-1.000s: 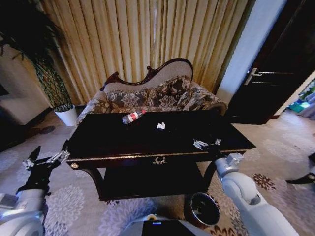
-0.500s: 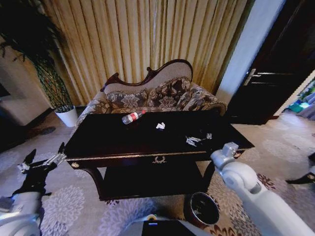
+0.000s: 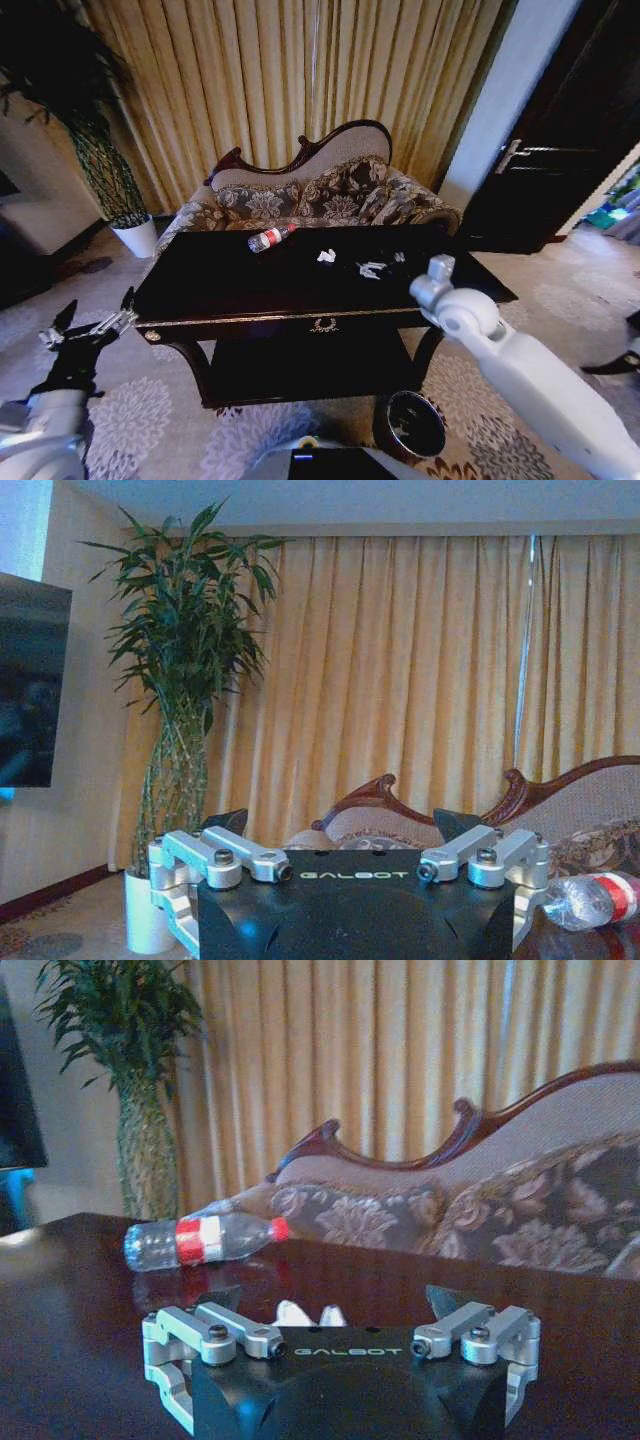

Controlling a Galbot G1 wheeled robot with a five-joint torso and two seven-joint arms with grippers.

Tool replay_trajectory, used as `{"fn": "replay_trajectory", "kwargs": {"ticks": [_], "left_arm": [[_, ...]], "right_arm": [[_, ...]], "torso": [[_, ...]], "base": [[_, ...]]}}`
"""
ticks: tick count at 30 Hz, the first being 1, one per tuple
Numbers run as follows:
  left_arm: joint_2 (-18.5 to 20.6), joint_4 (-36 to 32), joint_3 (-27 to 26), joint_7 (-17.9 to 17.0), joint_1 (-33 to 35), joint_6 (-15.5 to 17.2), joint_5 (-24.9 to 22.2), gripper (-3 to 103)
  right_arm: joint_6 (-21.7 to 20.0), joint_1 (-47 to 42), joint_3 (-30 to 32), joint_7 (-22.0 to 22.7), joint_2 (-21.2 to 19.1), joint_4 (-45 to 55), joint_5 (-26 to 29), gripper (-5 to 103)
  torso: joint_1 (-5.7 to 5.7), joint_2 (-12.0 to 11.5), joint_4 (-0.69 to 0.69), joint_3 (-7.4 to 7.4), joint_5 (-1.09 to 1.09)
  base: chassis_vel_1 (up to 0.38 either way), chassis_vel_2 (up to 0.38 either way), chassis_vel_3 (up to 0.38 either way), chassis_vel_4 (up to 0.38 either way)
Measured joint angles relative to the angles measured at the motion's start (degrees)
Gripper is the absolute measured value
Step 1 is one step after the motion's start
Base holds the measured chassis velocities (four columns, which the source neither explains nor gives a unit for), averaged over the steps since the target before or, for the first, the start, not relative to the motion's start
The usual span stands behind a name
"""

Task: Move to the front of the table and place the trash on the table into the trash bin.

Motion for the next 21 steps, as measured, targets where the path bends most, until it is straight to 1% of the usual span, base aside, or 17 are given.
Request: {"fn": "replay_trajectory", "kwargs": {"ticks": [1,3,4,6,7,9,11,13,15,16,17,21], "left_arm": [[0.0,0.0,0.0,0.0,0.0,0.0,0.0,100],[-0.2,0.0,0.0,-0.1,0.1,0.0,0.2,100],[-0.2,0.0,0.0,-0.1,0.1,0.0,0.2,100],[-0.2,0.0,-0.1,-0.1,0.2,0.0,0.4,100],[-0.2,0.0,-0.1,-0.1,0.2,0.0,0.4,100],[-0.2,0.0,-0.1,-0.1,0.2,0.0,0.5,100],[-0.2,0.0,-0.1,-0.1,0.2,0.0,0.5,100],[-0.4,0.0,-0.1,-0.1,0.2,0.0,0.6,100],[-0.4,0.0,-0.1,-0.1,0.2,0.0,0.6,100],[-0.5,0.0,-0.2,-0.2,0.5,-0.1,0.7,100],[-0.5,0.0,-0.3,-0.1,0.7,-0.3,0.7,100],[-0.4,0.0,-0.6,-0.1,1.0,-0.5,0.7,100]], "right_arm": [[0.0,0.0,0.0,0.0,0.0,0.0,0.0,100],[-1.3,3.7,-3.9,0.1,1.5,-2.1,1.5,100],[-1.3,3.7,-3.9,0.1,1.5,-2.1,1.5,100],[-2.6,6.9,-6.9,1.0,3.4,-3.7,3.8,100],[-2.6,6.9,-6.9,1.0,3.4,-3.7,3.8,100],[-3.6,9.9,-9.4,2.2,5.5,-5.1,5.2,100],[-3.7,11.0,-10.3,2.5,6.1,-5.8,5.3,100],[-3.8,13.5,-12.3,2.7,7.6,-7.5,5.2,100],[-3.8,13.5,-12.3,2.7,7.6,-7.5,5.2,100],[-3.8,15.9,-14.1,2.8,9.1,-9.4,4.5,100],[-3.8,16.9,-14.9,2.8,9.7,-10.4,3.9,100],[-3.8,18.7,-16.8,2.8,10.9,-12.6,1.8,100]], "torso": [[0.00,0.0,0.00,0.00,0.00],[0.00,0.0,-0.01,0.00,0.02],[0.00,0.0,-0.01,0.00,0.02],[0.00,0.0,-0.01,0.00,0.01],[0.00,0.0,-0.01,0.00,0.01],[0.00,0.0,0.01,0.00,0.00],[0.00,0.0,0.00,0.00,0.00],[0.00,0.0,0.00,0.00,0.00],[0.00,0.0,0.00,0.00,0.00],[0.00,0.0,-0.01,0.00,0.00],[0.00,0.0,-0.02,0.00,0.01],[0.00,0.0,0.01,0.00,0.00]], "base": [[0.000,0.000,0.000,0.000],[0.000,0.000,0.000,0.000],[0.000,0.000,0.000,0.000],[0.000,0.000,0.000,0.000],[0.000,0.000,0.000,0.000],[0.000,0.000,0.000,0.000],[0.000,0.000,0.000,0.000],[0.000,0.000,0.000,0.000],[0.000,0.000,0.000,0.000],[0.000,0.000,0.000,0.000],[0.000,0.000,0.000,0.000],[0.000,0.000,0.000,0.000]]}}
